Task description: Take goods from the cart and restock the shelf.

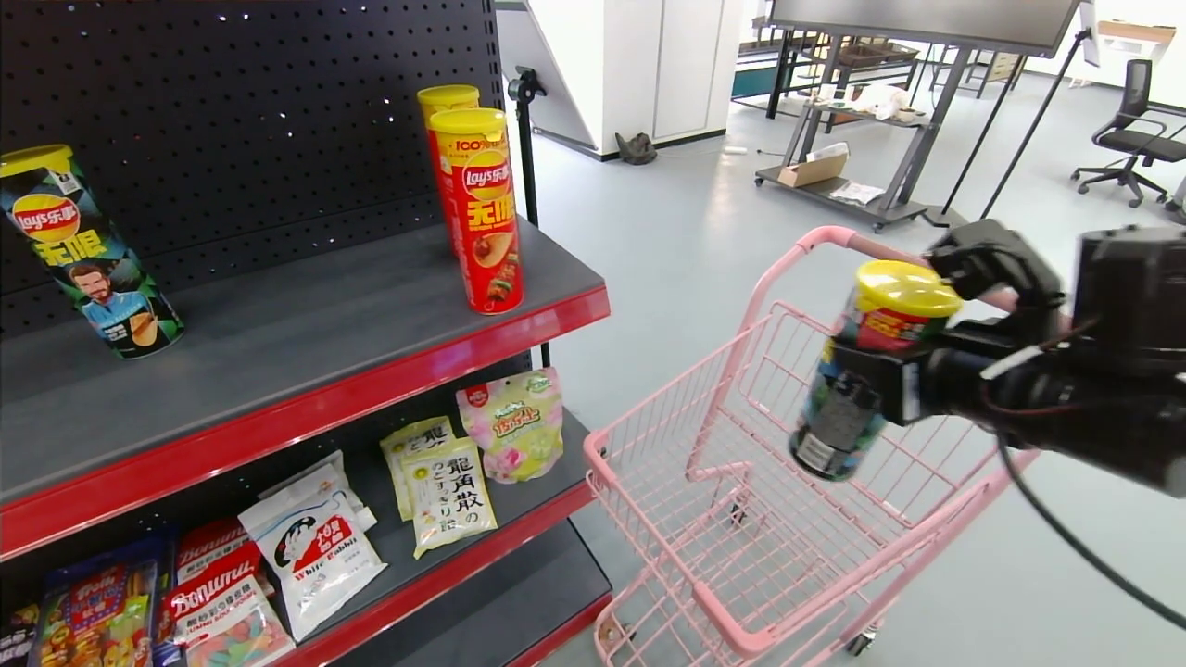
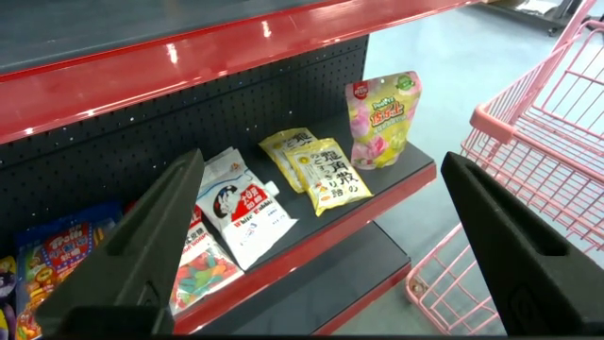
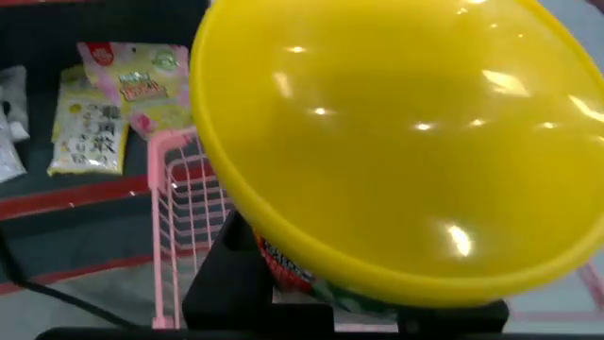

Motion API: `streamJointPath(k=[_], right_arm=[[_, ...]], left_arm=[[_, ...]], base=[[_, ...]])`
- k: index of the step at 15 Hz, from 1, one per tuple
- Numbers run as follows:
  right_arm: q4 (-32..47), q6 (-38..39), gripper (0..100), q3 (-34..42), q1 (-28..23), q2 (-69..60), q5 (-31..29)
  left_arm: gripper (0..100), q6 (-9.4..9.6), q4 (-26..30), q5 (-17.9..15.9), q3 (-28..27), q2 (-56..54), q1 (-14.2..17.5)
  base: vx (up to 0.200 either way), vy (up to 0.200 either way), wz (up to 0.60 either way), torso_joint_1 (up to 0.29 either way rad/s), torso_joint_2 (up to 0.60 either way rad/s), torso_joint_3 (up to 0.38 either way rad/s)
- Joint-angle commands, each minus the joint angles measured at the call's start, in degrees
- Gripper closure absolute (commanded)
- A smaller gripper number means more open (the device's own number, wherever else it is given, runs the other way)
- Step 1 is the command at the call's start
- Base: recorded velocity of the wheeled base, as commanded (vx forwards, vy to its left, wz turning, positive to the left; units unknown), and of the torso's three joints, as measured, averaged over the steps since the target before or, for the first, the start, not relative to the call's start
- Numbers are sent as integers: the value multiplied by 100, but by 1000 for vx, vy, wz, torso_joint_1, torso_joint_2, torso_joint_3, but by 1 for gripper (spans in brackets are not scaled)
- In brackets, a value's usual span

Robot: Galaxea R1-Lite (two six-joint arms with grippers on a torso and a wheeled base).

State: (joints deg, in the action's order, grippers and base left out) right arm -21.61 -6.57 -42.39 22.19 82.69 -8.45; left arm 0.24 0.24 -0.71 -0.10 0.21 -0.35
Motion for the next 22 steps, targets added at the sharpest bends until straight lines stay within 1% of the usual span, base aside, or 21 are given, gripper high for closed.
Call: streamJointPath(k=[1, 2, 3, 4, 5, 10, 22], right_arm=[[2996, -134, 100, 29, -435, -3285, -860], [3620, -169, 100, 55, -637, -3795, -834], [4086, -160, 100, 20, -716, -4138, -720], [4429, -152, 100, 37, -768, -4402, -684], [4605, -160, 100, 108, -909, -4613, -649], [4622, -178, 100, 398, -935, -5140, -623], [4561, -99, 100, 582, -944, -5052, -597]], left_arm=[[0, 2, 2, 0, 1, -3, 0], [0, 2, 2, 0, 1, 6, 0], [0, 2, 2, 0, 1, 14, 0], [0, 2, 2, 0, 1, 14, 0], [0, 2, 2, 0, 1, 6, 0], [0, 2, 2, 0, 1, 6, 0], [0, 2, 2, 0, 1, 6, 0]], base=[[0, 0, 0, 0, 0, 0], [0, 0, 0, 0, 0, 0], [0, 0, 0, 0, 0, 0], [0, 0, 0, 0, 0, 0], [0, 0, 0, 0, 0, 0], [0, 0, 0, 21, -55, -32], [0, 0, 0, 170, -413, -245]])
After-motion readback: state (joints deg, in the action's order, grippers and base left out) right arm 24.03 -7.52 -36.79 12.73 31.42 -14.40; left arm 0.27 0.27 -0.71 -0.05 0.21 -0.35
